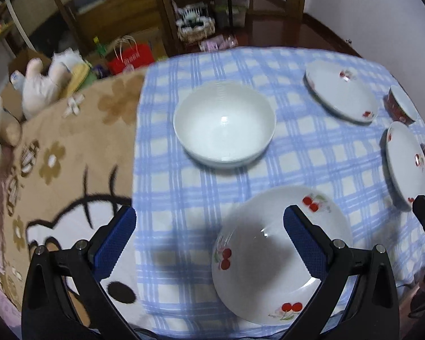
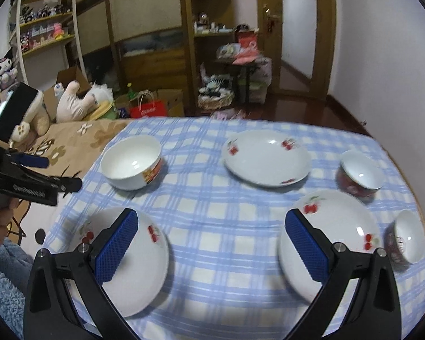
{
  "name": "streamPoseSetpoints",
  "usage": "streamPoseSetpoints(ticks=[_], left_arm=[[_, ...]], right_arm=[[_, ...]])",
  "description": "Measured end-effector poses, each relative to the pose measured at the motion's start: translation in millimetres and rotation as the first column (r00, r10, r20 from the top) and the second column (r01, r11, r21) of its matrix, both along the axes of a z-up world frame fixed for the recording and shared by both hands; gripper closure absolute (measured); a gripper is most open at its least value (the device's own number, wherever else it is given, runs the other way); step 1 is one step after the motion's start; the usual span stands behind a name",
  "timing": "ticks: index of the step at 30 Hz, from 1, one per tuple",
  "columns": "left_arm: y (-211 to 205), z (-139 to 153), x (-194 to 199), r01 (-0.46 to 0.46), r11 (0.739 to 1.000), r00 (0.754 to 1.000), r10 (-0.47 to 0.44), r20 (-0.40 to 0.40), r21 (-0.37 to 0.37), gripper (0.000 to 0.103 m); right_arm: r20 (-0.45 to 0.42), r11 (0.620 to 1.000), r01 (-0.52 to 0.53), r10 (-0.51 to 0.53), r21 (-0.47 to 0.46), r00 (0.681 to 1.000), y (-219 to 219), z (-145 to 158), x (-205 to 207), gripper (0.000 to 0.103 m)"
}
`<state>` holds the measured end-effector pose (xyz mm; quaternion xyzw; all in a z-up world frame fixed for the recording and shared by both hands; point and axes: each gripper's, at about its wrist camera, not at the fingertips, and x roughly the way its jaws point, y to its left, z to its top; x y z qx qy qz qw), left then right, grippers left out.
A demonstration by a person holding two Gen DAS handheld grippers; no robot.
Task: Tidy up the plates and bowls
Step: 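Lower the left gripper onto the rim of the cherry plate and close it, then lift the cherry plate with the left gripper while the right gripper grasps another cherry plate rim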
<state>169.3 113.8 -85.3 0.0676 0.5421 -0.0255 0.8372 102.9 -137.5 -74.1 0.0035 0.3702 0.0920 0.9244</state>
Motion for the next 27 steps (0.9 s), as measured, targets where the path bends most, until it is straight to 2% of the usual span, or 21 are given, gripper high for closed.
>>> streamPoseSetpoints(ticks=[4, 7, 9, 13, 15, 16, 19, 22, 23, 24, 27], left_arm=[[3, -32, 1, 0.002, 1.000, 0.995, -0.005, -0.099, -0.023, 0.001], [2, -53, 2, 0.003, 1.000, 0.986, -0.005, -0.166, -0.009, 0.001], [4, -64, 3, -0.009, 0.999, 0.977, -0.001, -0.214, -0.044, 0.001], [5, -75, 5, -0.024, 0.999, 0.969, 0.013, -0.248, -0.042, 0.001], [5, -82, 6, -0.023, 0.999, 0.961, 0.009, -0.278, -0.049, 0.004], [4, -84, 6, -0.022, 0.998, 0.958, 0.006, -0.288, -0.054, 0.009], [3, -93, 7, -0.025, 0.998, 0.948, 0.005, -0.320, -0.058, 0.017], [4, -100, 7, -0.036, 0.998, 0.940, 0.016, -0.341, -0.053, 0.030], [5, -102, 6, -0.043, 0.997, 0.936, 0.020, -0.351, -0.057, 0.038], [6, -104, 7, -0.046, 0.997, 0.933, 0.023, -0.359, -0.058, 0.042], [7, -108, 4, -0.051, 0.994, 0.926, 0.010, -0.378, -0.098, 0.057]], right_arm=[[-0.056, 1.000, -0.016, 0.014, -0.024, 0.998, 16, -17, 7, 0.000], [-0.103, 1.000, -0.012, 0.011, -0.016, 0.995, 24, -29, 8, 0.000], [-0.134, 1.000, 0.003, -0.004, -0.011, 0.991, 28, -37, 9, 0.000], [-0.193, 1.000, 0.005, -0.004, 0.003, 0.981, 32, -52, 11, 0.000], [-0.216, 1.000, 0.000, -0.002, -0.010, 0.976, 34, -59, 11, 0.000], [-0.228, 1.000, -0.006, 0.003, -0.012, 0.974, 34, -62, 11, 0.001], [-0.278, 1.000, -0.011, 0.011, -0.002, 0.961, 34, -71, 12, 0.009], [-0.337, 1.000, -0.014, 0.019, 0.016, 0.941, 34, -82, 13, 0.024], [-0.357, 1.000, -0.011, 0.014, 0.011, 0.934, 34, -86, 13, 0.037], [-0.363, 1.000, -0.007, 0.006, -0.002, 0.932, 34, -89, 13, 0.056], [-0.360, 0.999, -0.032, 0.036, 0.018, 0.932, 37, -91, 9, 0.068]])
